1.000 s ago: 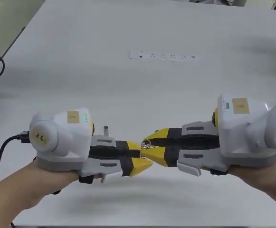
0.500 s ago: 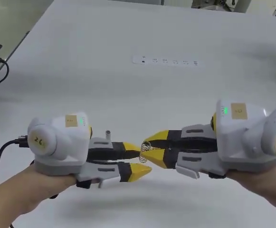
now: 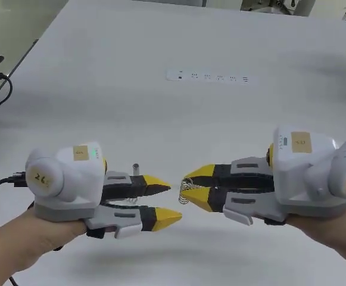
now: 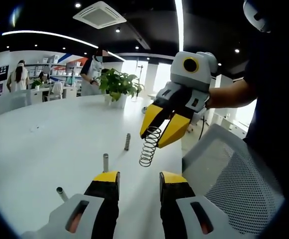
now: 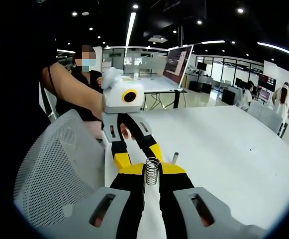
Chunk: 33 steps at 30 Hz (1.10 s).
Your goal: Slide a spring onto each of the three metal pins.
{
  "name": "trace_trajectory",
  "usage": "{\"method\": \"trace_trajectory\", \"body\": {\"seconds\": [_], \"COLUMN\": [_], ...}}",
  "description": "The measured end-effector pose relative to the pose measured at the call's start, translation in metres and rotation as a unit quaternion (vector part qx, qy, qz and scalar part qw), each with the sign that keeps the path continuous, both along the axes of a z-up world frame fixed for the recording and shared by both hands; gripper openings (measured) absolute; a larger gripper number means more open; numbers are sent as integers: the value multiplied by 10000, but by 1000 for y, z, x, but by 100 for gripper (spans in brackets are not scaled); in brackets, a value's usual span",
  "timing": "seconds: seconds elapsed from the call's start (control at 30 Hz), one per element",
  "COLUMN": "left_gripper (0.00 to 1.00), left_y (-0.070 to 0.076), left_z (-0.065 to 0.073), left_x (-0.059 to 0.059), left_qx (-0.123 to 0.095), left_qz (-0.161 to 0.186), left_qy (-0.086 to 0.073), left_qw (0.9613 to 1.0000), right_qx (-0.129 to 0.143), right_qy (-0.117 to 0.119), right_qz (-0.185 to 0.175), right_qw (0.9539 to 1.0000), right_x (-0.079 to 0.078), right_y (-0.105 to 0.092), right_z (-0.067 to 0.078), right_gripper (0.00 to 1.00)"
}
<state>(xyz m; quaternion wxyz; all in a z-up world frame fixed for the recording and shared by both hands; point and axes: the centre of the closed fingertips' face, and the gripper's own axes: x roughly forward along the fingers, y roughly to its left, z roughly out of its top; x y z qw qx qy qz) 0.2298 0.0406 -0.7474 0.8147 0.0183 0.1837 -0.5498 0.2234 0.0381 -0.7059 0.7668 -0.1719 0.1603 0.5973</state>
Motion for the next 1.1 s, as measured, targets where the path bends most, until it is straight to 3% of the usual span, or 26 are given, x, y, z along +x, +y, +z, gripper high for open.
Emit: {"method": "trace_trajectory", "body": {"seconds": [0.3, 0.4, 0.8, 1.1], "left_gripper": [34, 37, 49, 62], "left_y": [18, 24, 47, 67], "left_z": [-7, -12, -17, -28], "left_x": [0, 0, 2, 7], "left_qx": [151, 294, 287, 439], "left_qz": [244, 325, 712, 1064], "left_qy": [66, 75, 176, 229], "left_qw": [9996, 9990, 9969, 9931], "right_qx": [-52, -35, -120, -166], "right_qy": [-80, -94, -80, -94], "right_qz": [-83, -141, -406, -612], "right_qw": [9999, 9999, 9991, 9979], "right_x": [4, 7, 15, 21], "right_y": [-5, -5, -17, -24], "right_z": [-1, -1, -8, -14], "right_gripper": [7, 7, 7, 7]}}
